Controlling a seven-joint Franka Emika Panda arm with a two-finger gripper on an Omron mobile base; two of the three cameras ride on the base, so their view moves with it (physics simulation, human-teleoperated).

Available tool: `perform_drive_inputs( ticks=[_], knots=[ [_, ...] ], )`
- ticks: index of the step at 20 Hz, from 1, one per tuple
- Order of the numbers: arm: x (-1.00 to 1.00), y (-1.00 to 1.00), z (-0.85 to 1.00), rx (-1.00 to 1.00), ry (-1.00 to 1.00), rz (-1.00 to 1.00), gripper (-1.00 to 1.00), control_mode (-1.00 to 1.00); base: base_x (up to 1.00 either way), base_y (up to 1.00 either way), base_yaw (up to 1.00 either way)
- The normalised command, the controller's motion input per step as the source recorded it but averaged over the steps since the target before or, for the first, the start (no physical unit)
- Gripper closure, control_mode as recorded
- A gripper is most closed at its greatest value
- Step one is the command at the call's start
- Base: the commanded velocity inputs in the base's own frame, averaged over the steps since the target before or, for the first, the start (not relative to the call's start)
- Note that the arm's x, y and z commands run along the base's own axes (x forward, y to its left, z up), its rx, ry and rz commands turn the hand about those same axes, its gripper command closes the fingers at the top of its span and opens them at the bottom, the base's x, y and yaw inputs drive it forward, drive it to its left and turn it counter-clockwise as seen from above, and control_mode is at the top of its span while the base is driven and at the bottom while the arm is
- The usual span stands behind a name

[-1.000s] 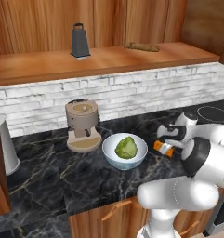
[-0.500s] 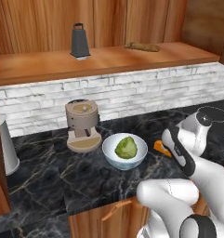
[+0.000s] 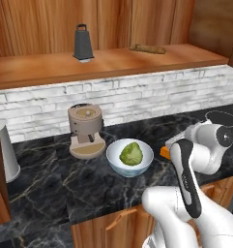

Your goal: Pick the cheese from the fridge and the cheese grater from the cabinet and place them next to the salad bowl.

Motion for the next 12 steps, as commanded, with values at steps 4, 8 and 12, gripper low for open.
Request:
perform_drive_inputs(
  ticks=[4, 8, 12],
  knots=[
    [-0.10, 0.26, 1.00, 0.24, -0.02, -0.03, -1.00, -1.00, 0.00, 0.00, 0.00],
    [-0.15, 0.06, 1.00, 0.05, 0.05, 0.00, -1.00, -1.00, 0.00, 0.00, 0.00],
    [-0.47, 0.08, 1.00, 0.00, 0.13, 0.00, -1.00, -1.00, 0.00, 0.00, 0.00]
  ],
)
